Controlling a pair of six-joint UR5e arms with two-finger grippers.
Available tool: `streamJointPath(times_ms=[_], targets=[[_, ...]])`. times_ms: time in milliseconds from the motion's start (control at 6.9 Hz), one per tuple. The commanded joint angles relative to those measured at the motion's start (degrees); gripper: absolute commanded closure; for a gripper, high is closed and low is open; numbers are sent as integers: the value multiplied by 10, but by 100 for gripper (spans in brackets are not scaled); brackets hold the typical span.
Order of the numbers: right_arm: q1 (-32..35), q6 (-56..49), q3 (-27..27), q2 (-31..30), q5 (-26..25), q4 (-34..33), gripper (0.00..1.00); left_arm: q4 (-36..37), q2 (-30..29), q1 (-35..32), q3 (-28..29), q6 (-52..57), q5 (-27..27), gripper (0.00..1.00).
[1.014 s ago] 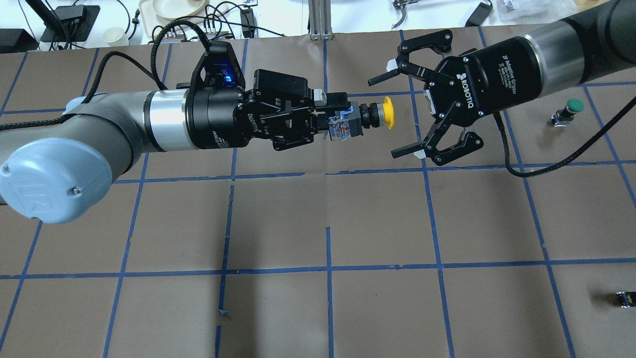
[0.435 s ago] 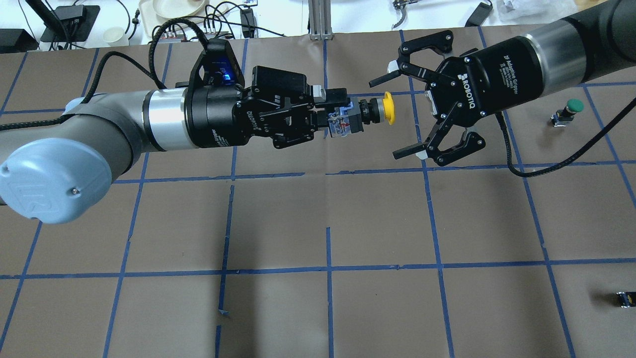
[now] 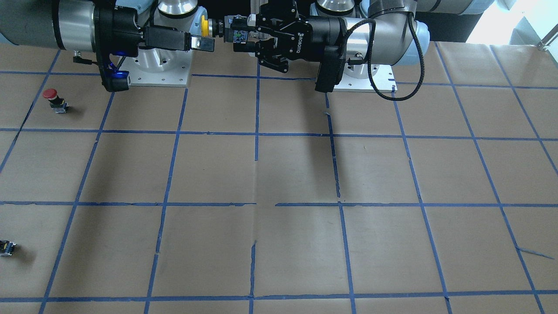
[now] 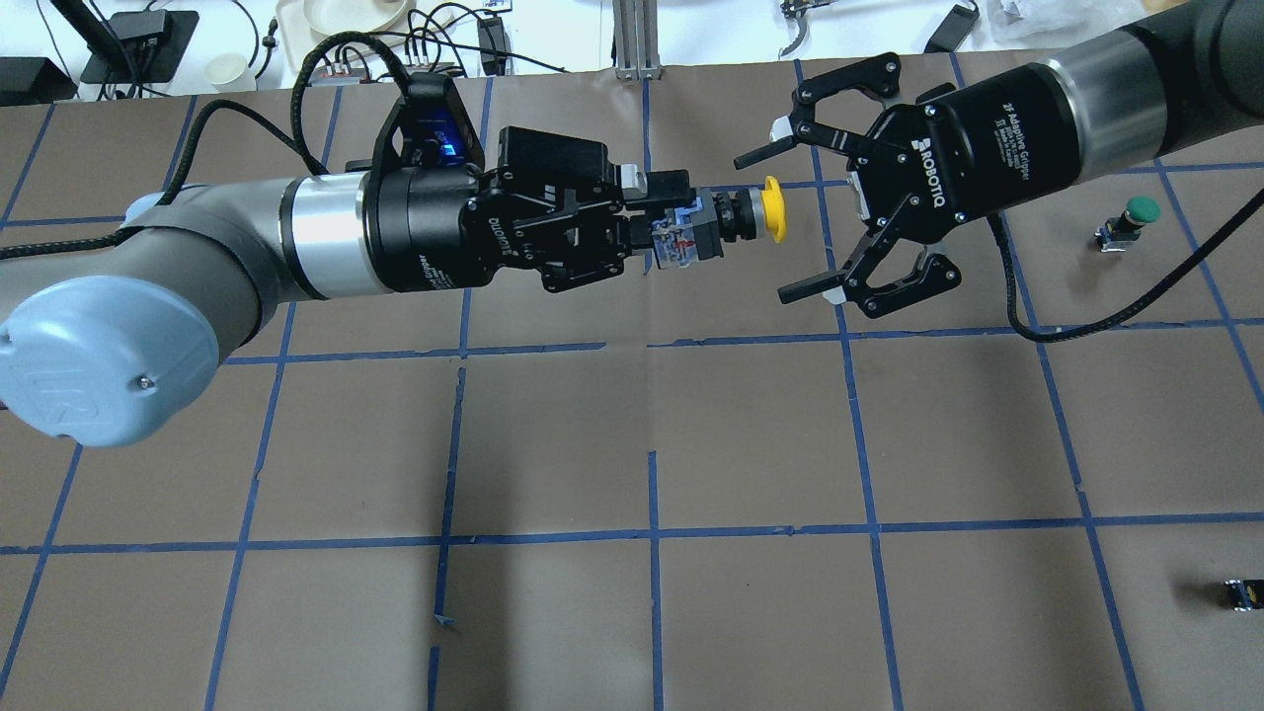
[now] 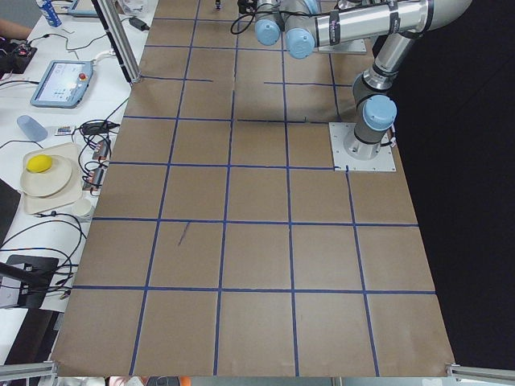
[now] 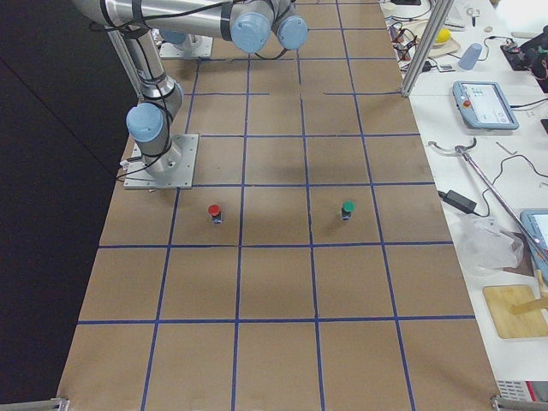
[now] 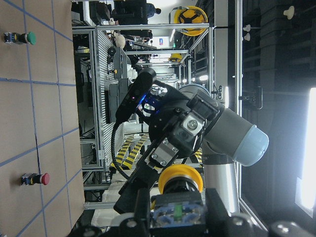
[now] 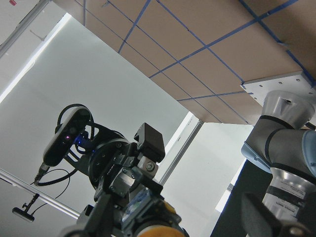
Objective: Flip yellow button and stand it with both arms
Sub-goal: 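Close the right gripper on the yellow cap held by the left gripper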
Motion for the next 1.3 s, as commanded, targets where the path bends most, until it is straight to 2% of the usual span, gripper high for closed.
streamJointPath(times_ms=[0,290,435,725,1159], targets=[[-1,2,-6,-6,19,4,4,1,1,0,0,0,-1,85],[0,2,-7,-13,24,4,4,1,0,0,1,0,0,85],[0,2,-5,-20,24,4,11,1,3,0,1,0,0,85],[0,-1,-5,-26,24,4,62,1,3,0,1,0,0,85],[0,1,-4,-44,30,6,73,1,4,0,2,0,2,84]])
